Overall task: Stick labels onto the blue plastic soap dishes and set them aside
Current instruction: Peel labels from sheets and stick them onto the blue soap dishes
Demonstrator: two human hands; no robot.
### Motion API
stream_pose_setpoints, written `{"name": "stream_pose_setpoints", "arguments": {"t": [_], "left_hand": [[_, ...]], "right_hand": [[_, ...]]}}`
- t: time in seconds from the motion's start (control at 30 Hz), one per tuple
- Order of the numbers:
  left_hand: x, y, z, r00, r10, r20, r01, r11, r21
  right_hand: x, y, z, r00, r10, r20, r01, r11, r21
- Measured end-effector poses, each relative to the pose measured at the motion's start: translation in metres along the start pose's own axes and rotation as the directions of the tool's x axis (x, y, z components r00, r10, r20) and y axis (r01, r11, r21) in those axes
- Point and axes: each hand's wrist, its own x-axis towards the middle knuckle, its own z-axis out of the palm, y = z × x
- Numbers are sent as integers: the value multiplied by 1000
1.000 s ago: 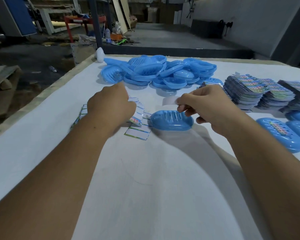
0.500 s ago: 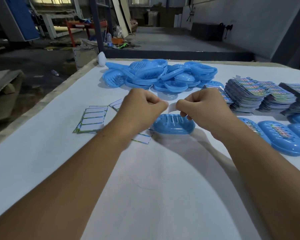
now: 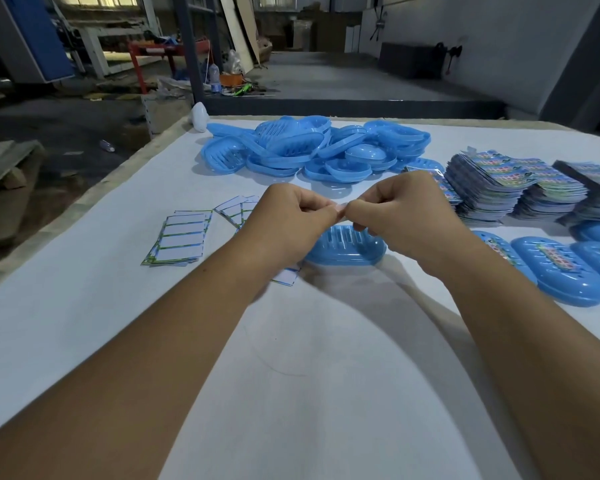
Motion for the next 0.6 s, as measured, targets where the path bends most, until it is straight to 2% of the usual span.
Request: {"name": "stream_pose_setpoints", "arguments": {"t": [0.4,0.5,0.6], "left_hand": [[4,2,-10,996,-49,-74,47,998,-33],[5,2,-10,995,-54,-89,48,997,-67],[6,2,-9,990,-72,-119,63,995,-76]], "right_hand": [[0,5,3,974,-205,93,207,978,-6],[2,7,4,985,-168,34,170,985,-37],[5,9,1,997,-66,-50,62,995,-74]]}}
